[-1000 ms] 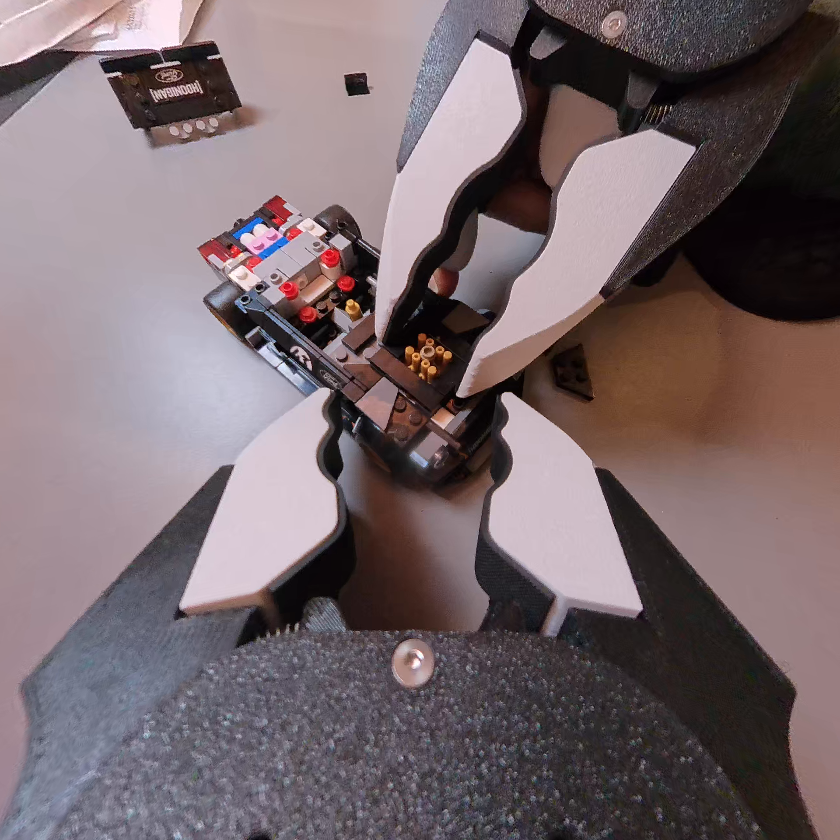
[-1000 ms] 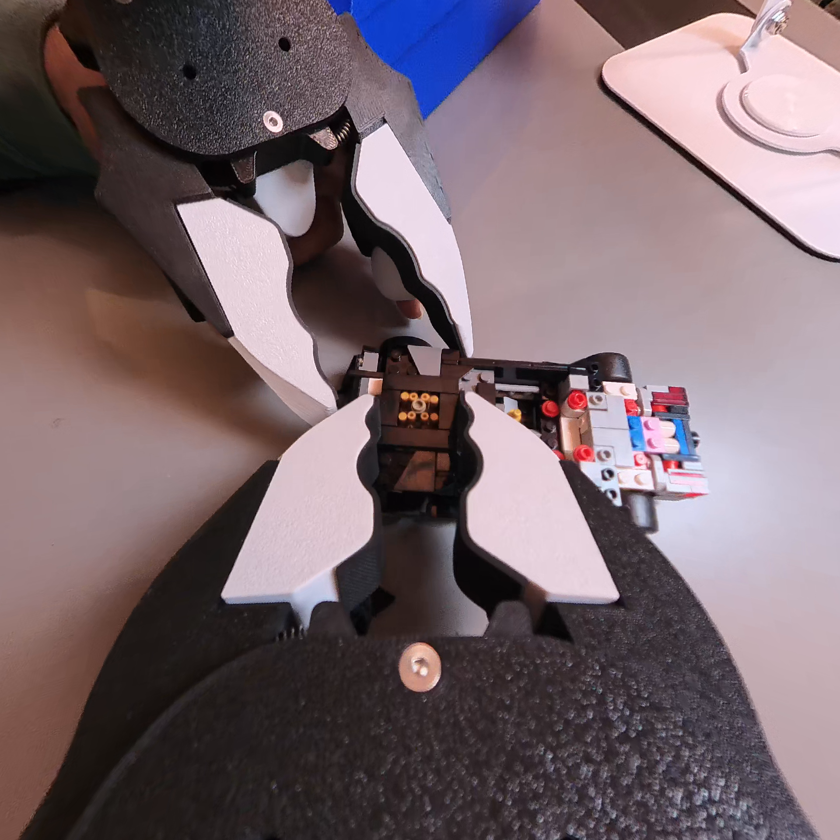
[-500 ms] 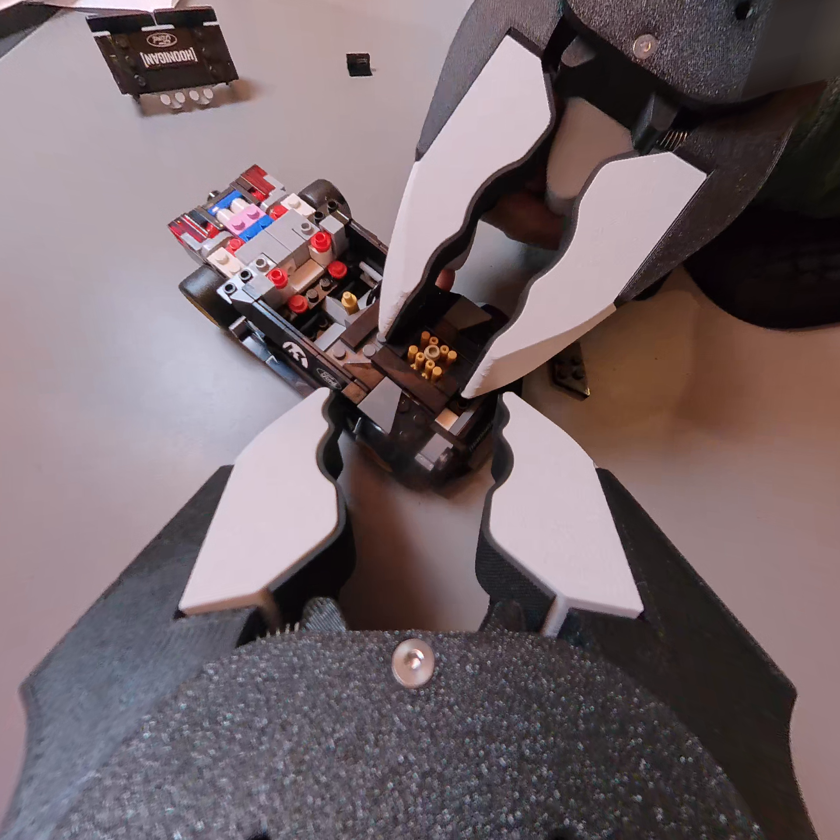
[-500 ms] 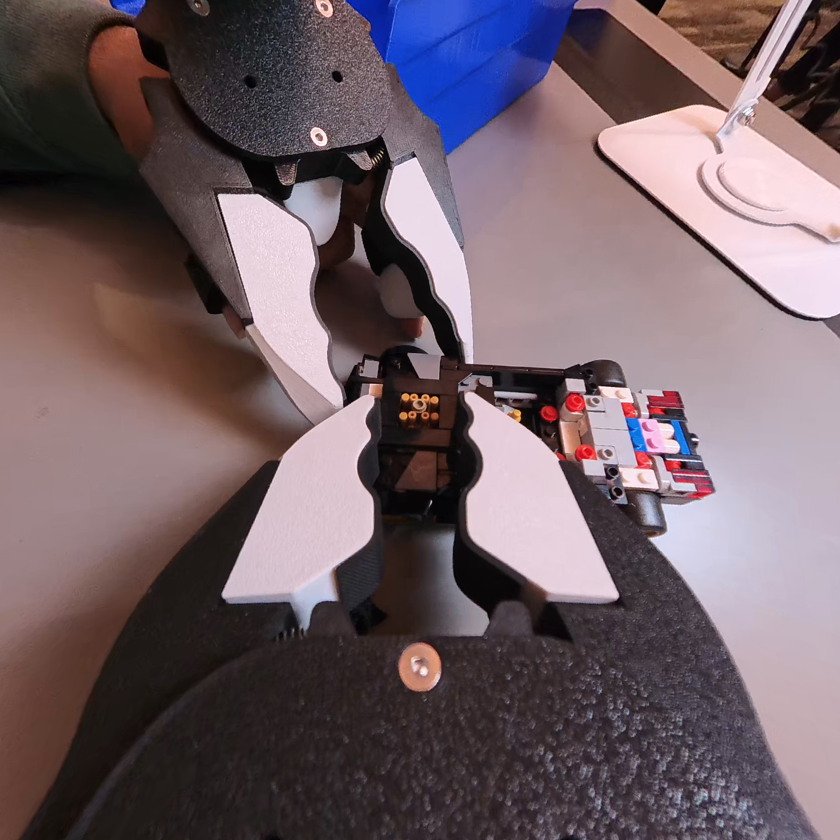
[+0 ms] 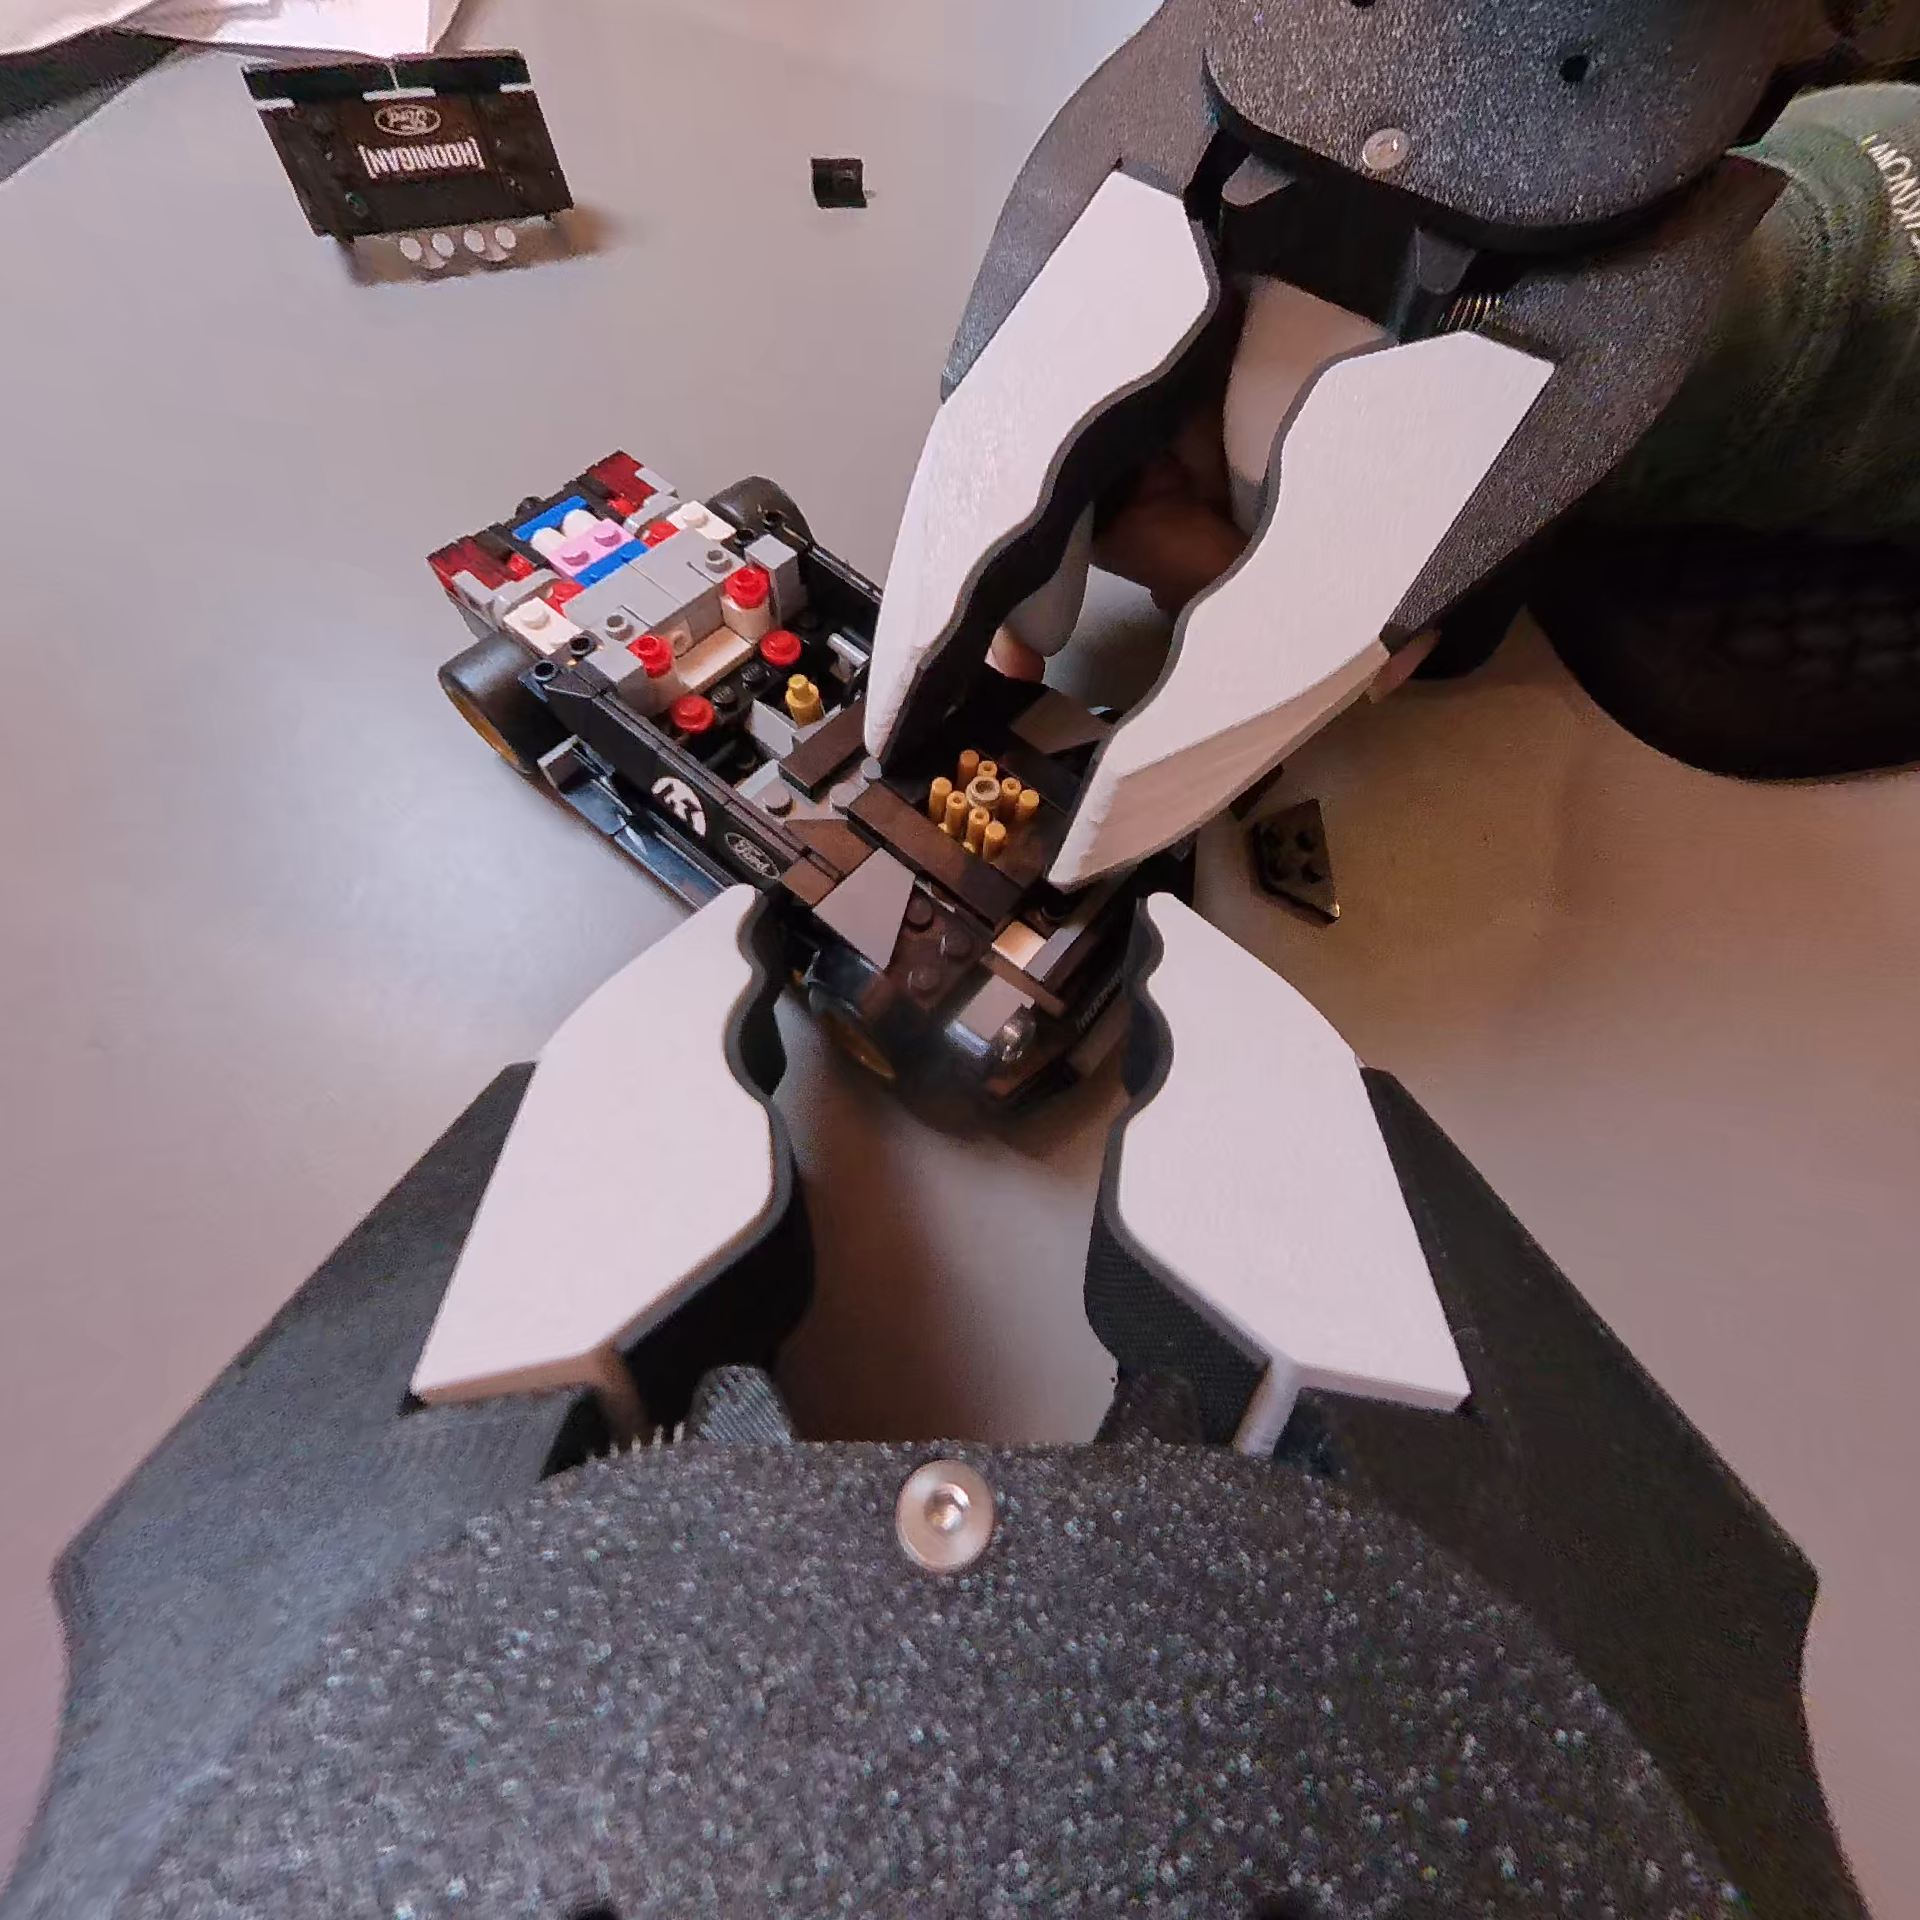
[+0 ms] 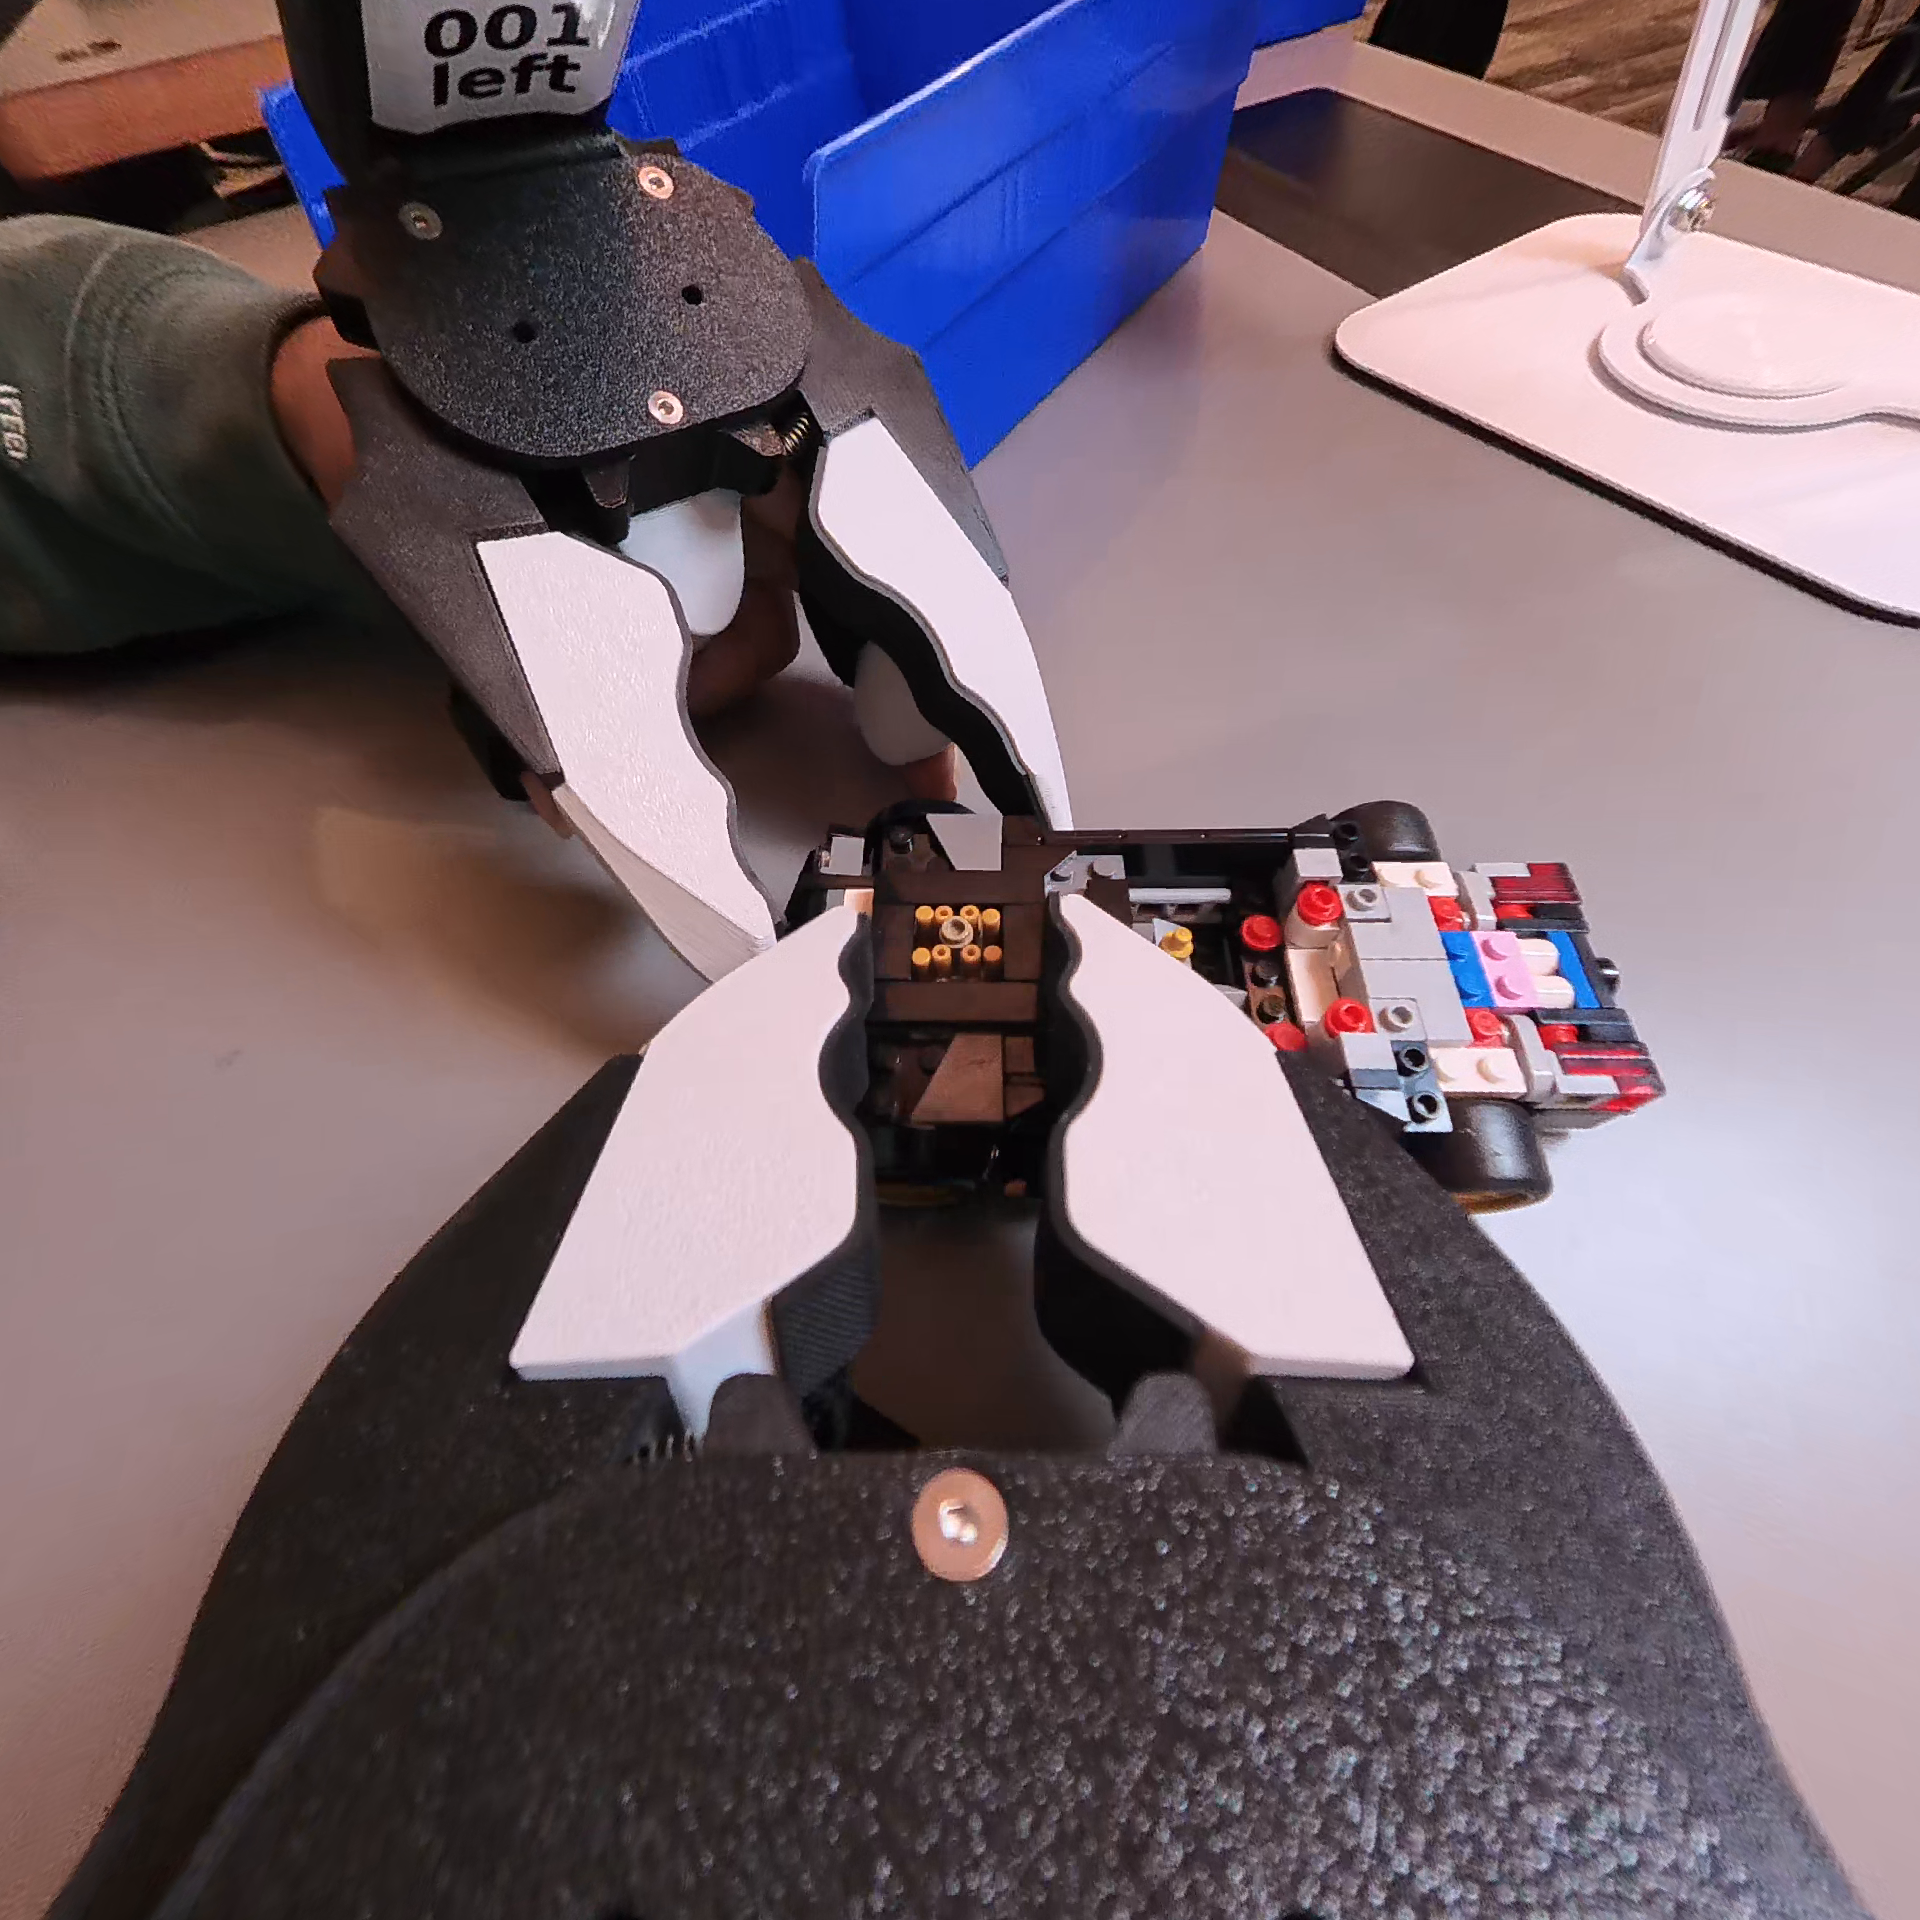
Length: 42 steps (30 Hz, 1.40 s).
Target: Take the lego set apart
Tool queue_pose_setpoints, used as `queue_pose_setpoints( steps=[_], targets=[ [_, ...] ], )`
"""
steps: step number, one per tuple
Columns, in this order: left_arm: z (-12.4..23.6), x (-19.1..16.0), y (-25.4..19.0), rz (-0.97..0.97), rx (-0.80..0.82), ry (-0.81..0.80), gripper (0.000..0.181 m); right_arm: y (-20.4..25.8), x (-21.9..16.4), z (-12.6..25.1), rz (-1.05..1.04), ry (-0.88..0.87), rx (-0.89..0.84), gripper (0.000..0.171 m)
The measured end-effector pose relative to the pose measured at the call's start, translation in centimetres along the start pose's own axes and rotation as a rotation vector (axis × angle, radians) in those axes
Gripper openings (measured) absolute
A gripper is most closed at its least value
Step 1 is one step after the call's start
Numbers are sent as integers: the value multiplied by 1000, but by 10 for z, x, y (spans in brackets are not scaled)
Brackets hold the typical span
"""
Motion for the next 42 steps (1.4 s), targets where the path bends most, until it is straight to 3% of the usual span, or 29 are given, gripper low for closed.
queue_pose_setpoints(
  steps=[3, 4, 9, 15, 18, 22, 32, 35, 42],
  targets=[
    [-2, -3, -1, -11, -1, 25, 61, 0, 5, 4, -16, -39, 5, 28],
    [-4, -4, 0, -26, 23, 32, 58, 2, 15, 10, -64, -164, 35, 0],
    [8, -1, 12, -7, 78, 18, 54, 6, 22, 18, 11, -186, -4, 0],
    [11, 1, 14, 2, 59, 1, 50, 0, 15, 9, 51, -66, -59, 31],
    [11, 1, 14, 10, 52, 6, 60, -1, 5, -2, 73, 52, -84, 37],
    [5, 0, 12, -13, 65, 13, 69, -7, 6, -13, 116, 176, -106, 38],
    [-1, -3, 10, -1, 77, 27, 68, -11, 18, -25, 102, 470, -5, 34],
    [-1, -3, 11, 4, 79, 26, 68, -11, 20, -25, 118, 481, 6, 33],
    [-1, -4, 11, -2, 82, 27, 67, -10, 10, -20, 86, 269, -34, 32]
  ],
)
Point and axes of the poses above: each gripper's, where its closed fingertips meet, z back along the fingers, x out of its top, y = z × x across the jaws, the point moved 6 cm from there along z, back along the fingers, and after that the axes turned 5 degrees about -x, right-handed, at the moved point
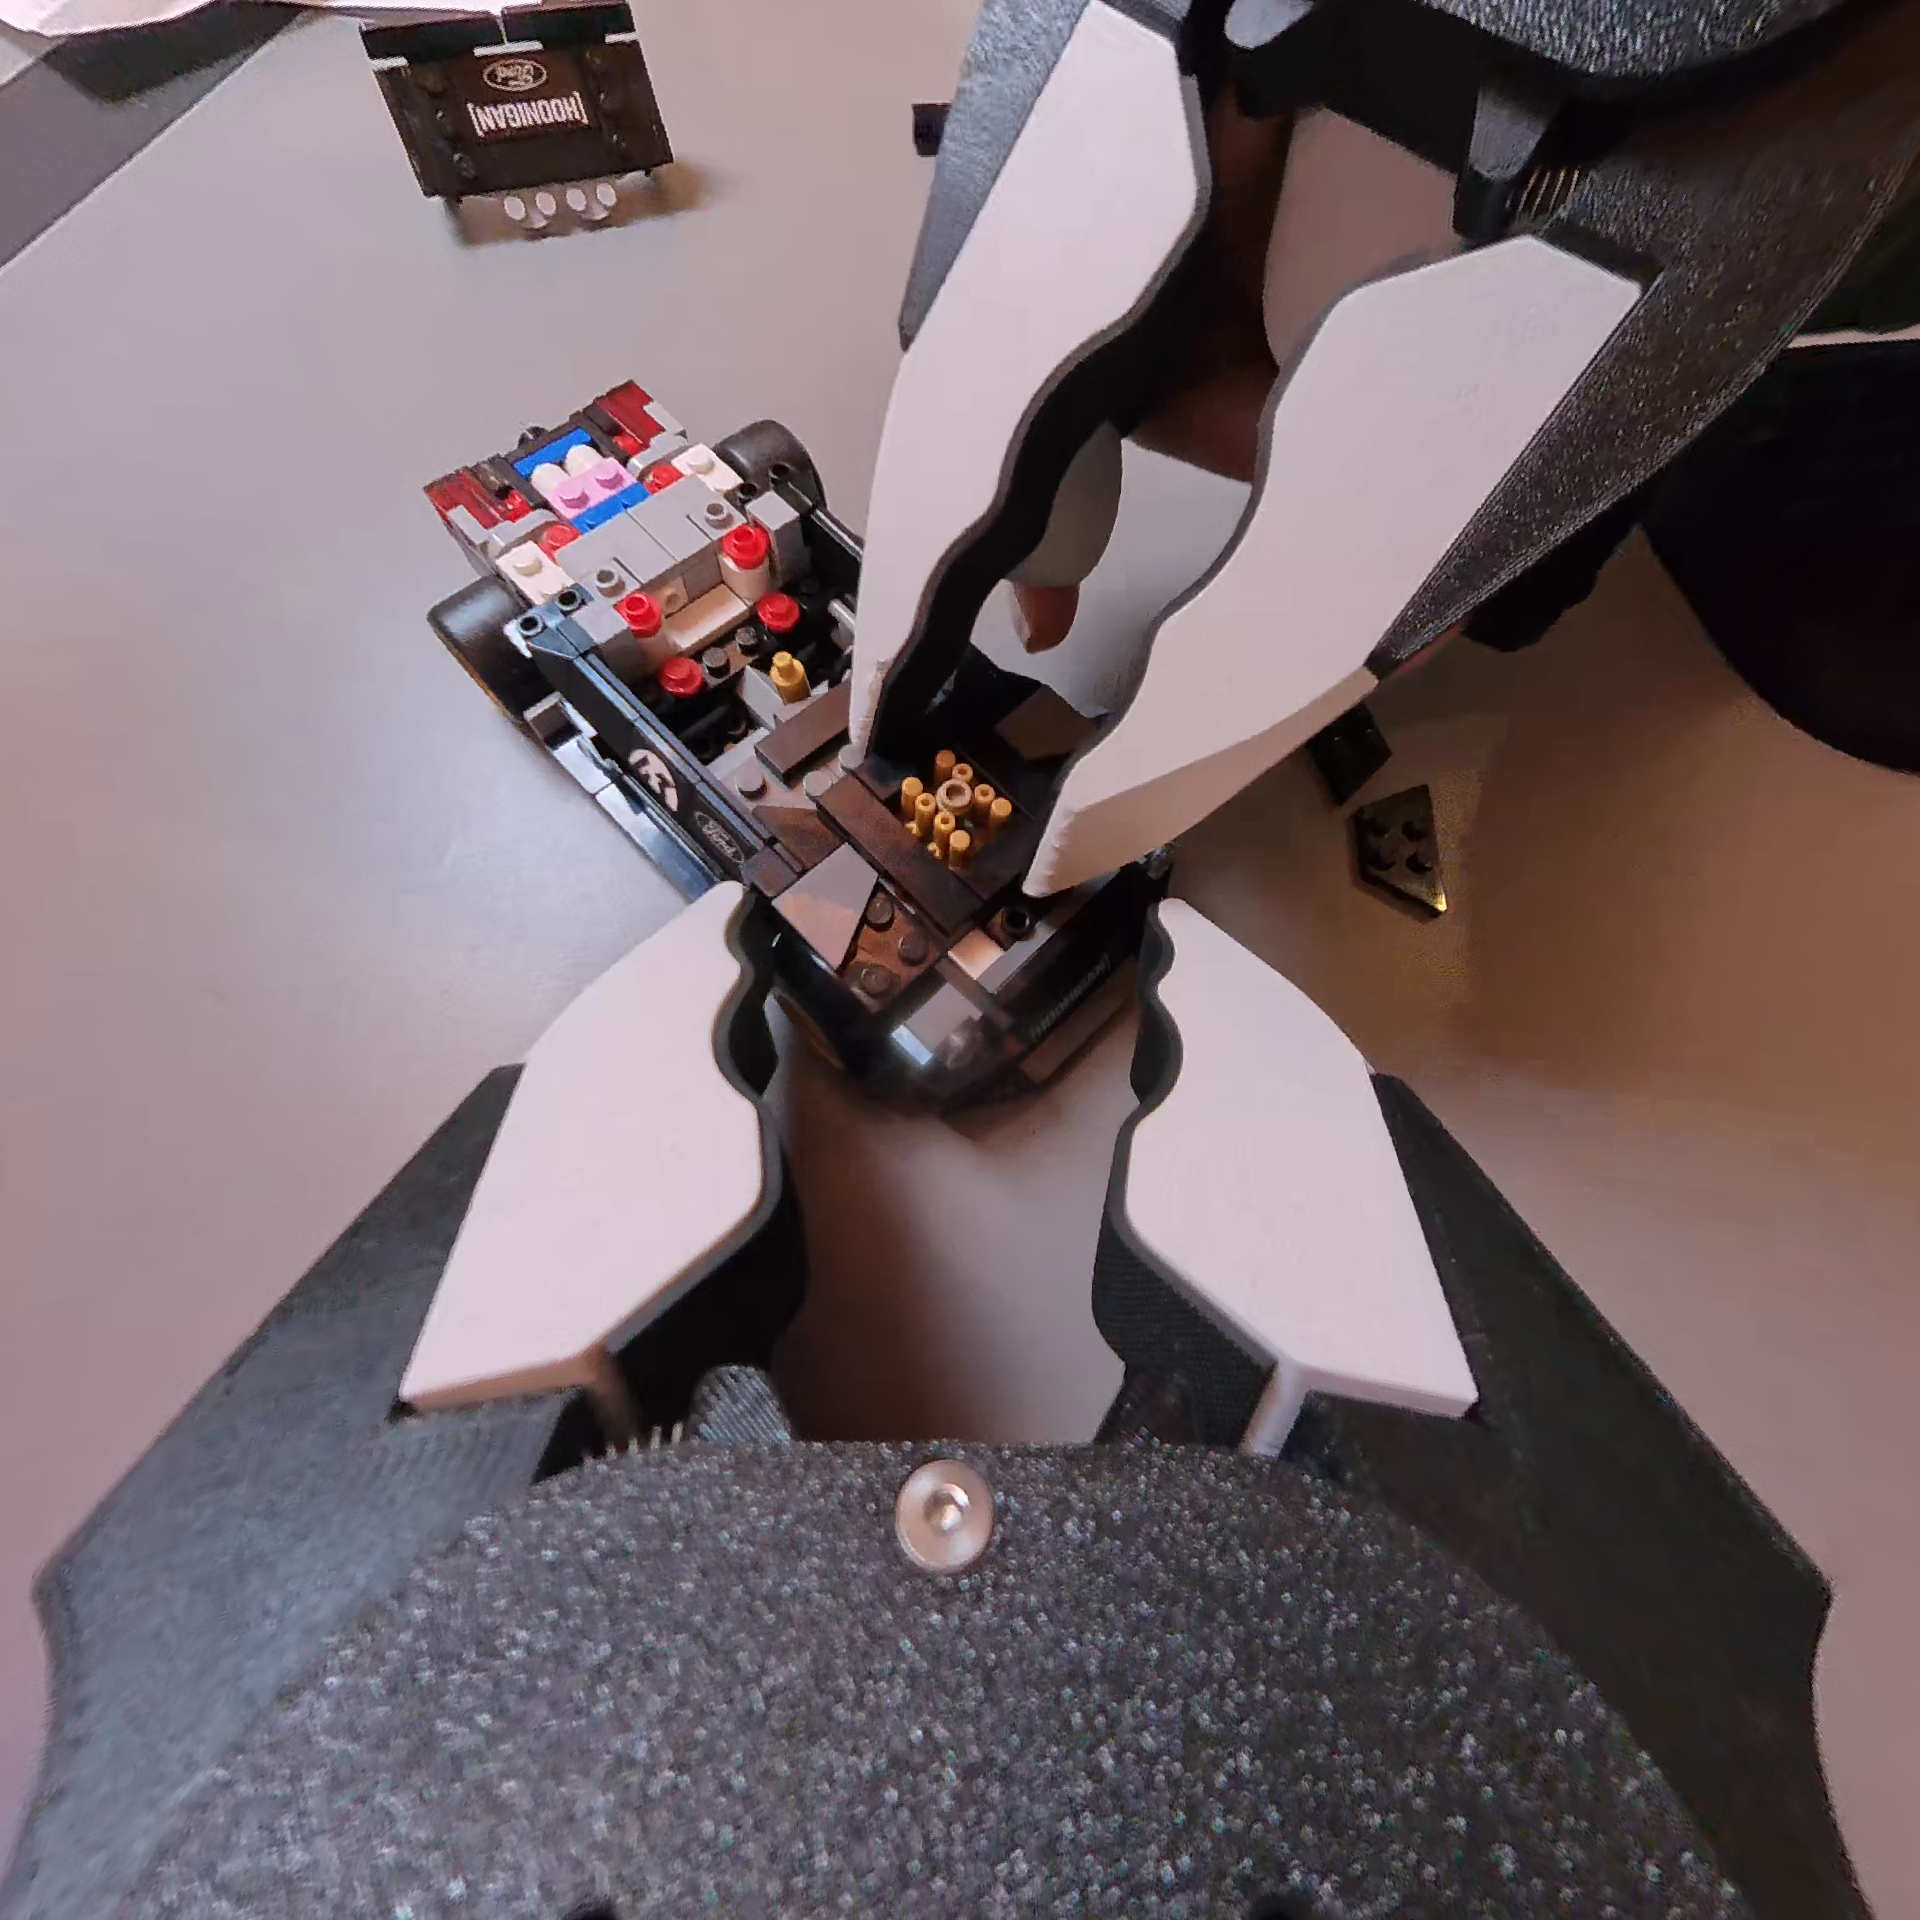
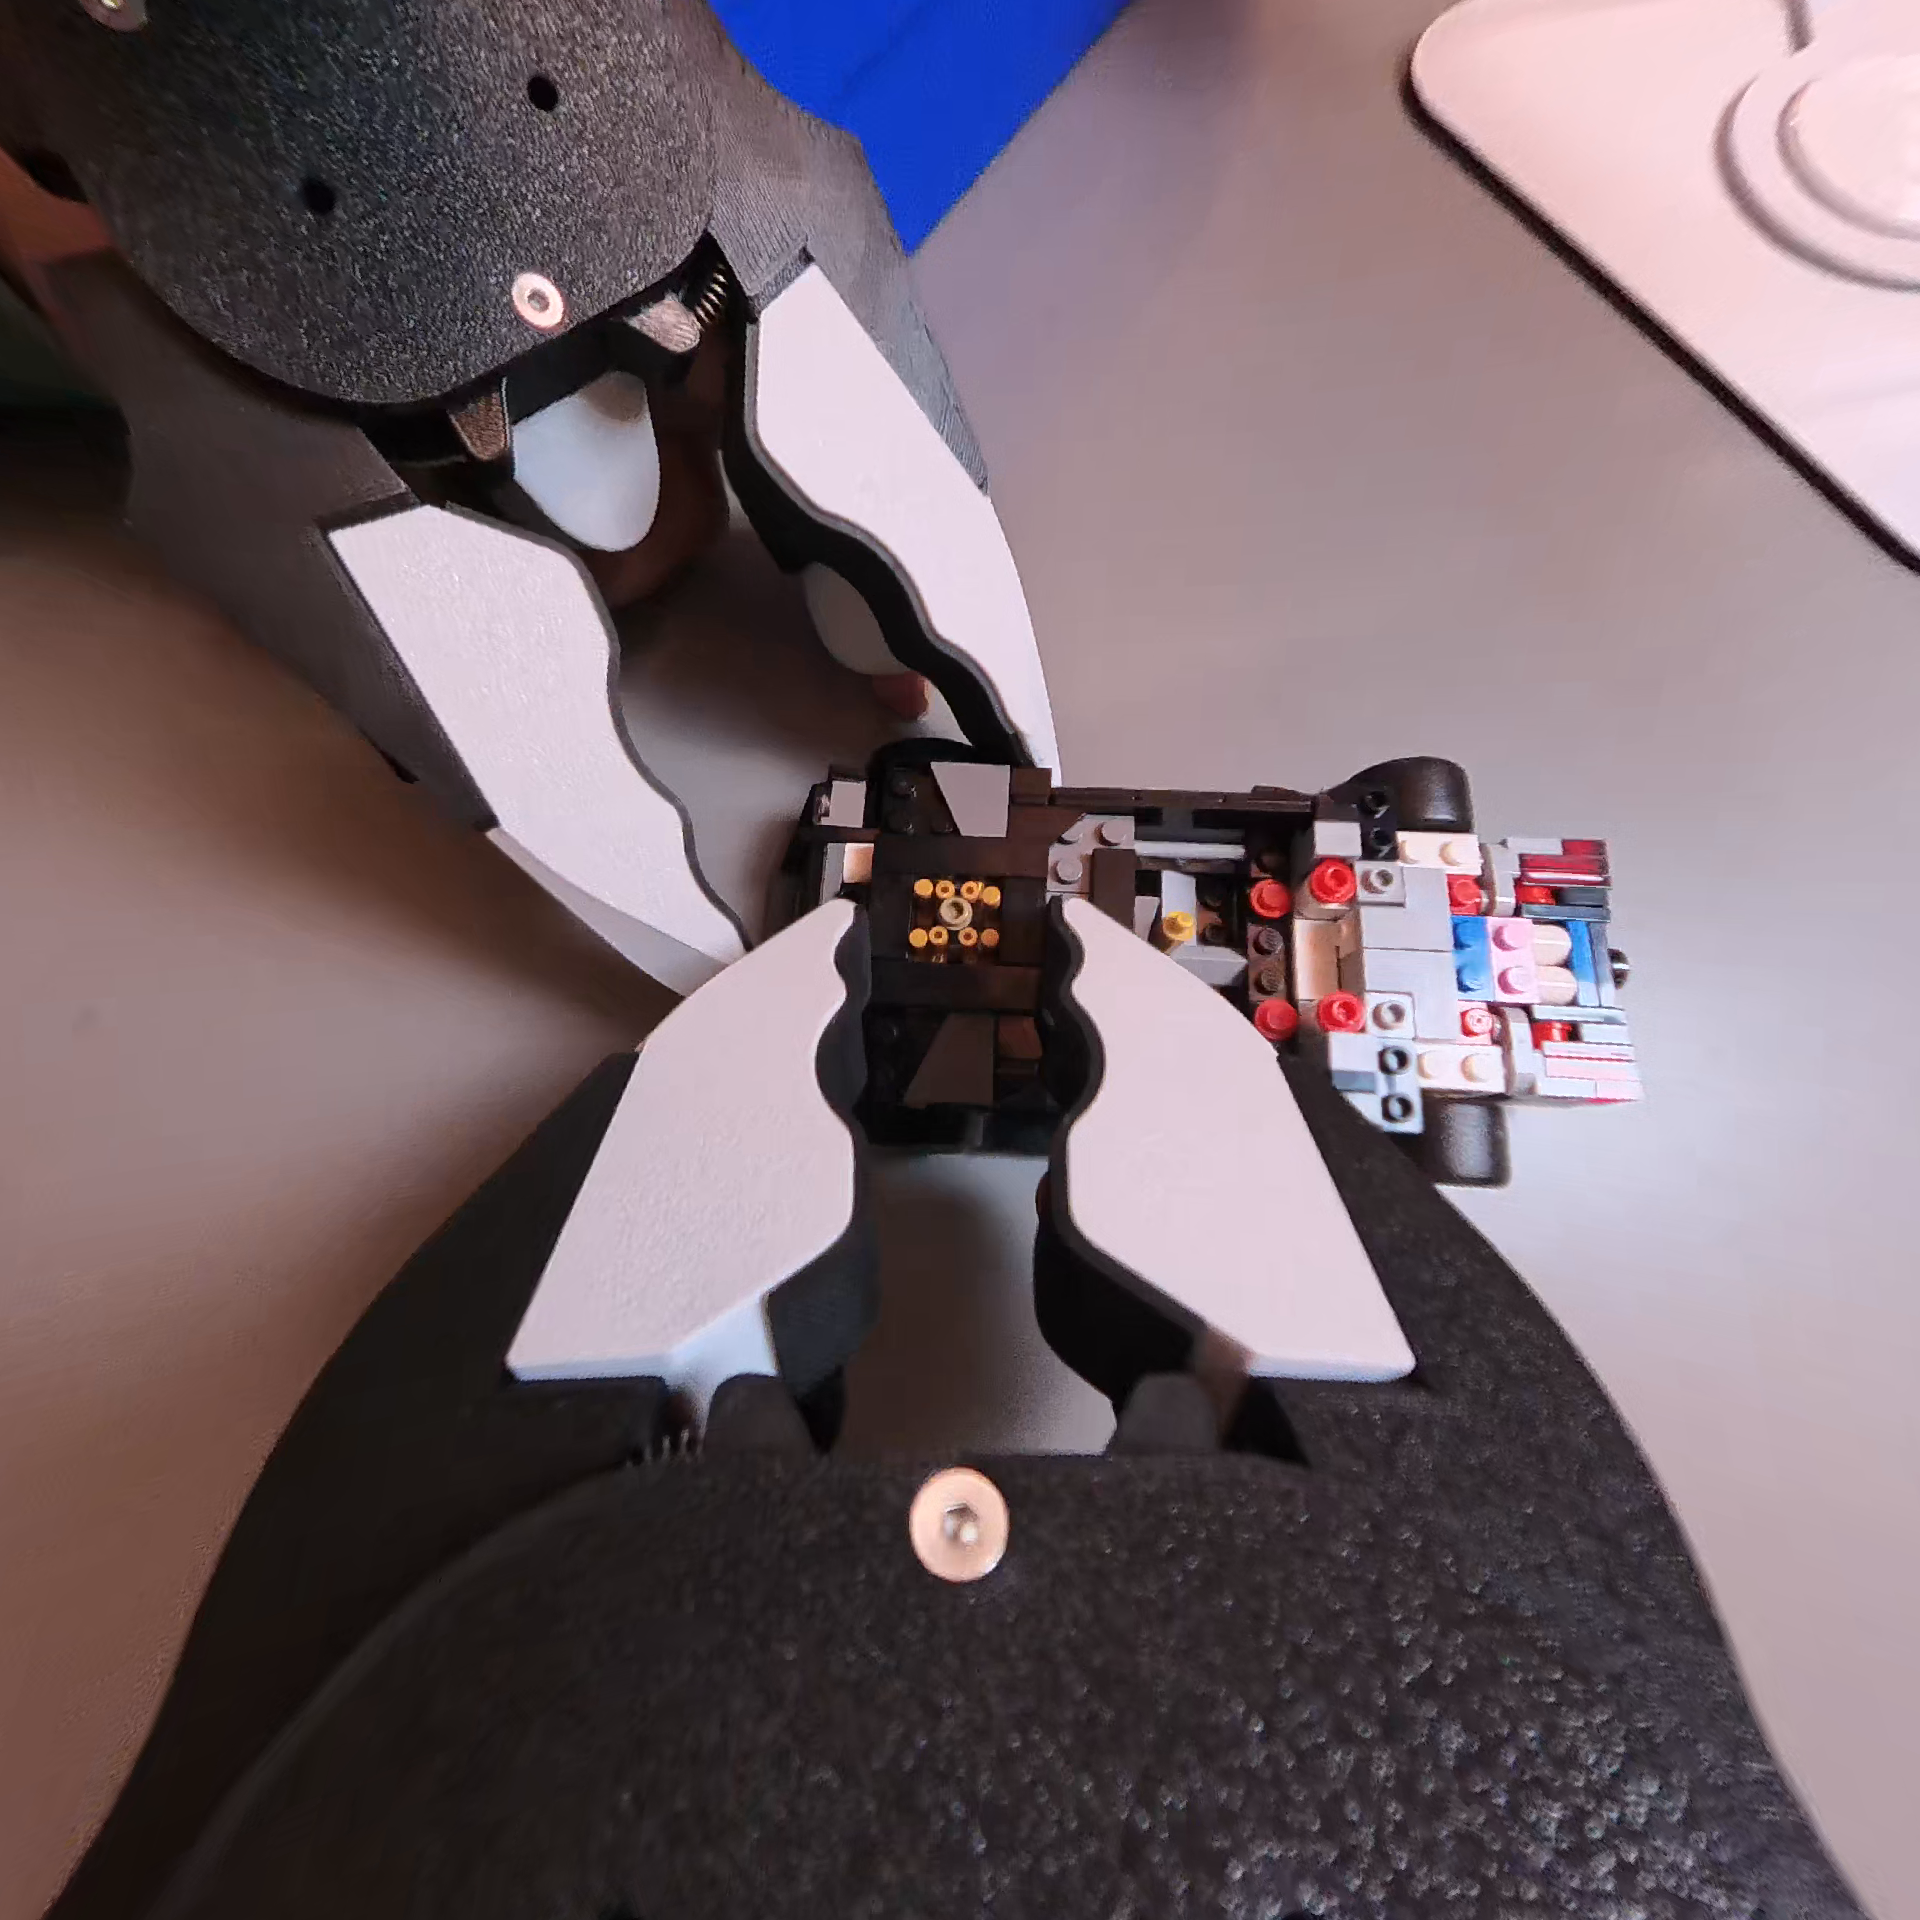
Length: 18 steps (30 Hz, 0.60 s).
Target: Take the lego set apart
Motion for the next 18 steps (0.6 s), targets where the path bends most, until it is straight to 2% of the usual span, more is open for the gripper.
queue_pose_setpoints(
  steps=[11, 12, 13, 15, 18],
  targets=[
    [1, 0, 1, 13, -20, 4, 64, 9, -8, 5, 53, -257, -101, 30],
    [0, 0, 1, 31, -19, 9, 63, 10, -5, 8, 57, -300, -97, 27],
    [-1, 1, 1, 14, -16, 11, 62, 14, 2, 14, 40, -372, -68, 6],
    [0, 1, 1, 21, -16, 15, 62, 14, -2, 10, 76, -325, -88, 7],
    [0, 1, 0, 20, -19, 9, 62, 7, 3, 20, 23, -380, -101, 7]
  ],
)
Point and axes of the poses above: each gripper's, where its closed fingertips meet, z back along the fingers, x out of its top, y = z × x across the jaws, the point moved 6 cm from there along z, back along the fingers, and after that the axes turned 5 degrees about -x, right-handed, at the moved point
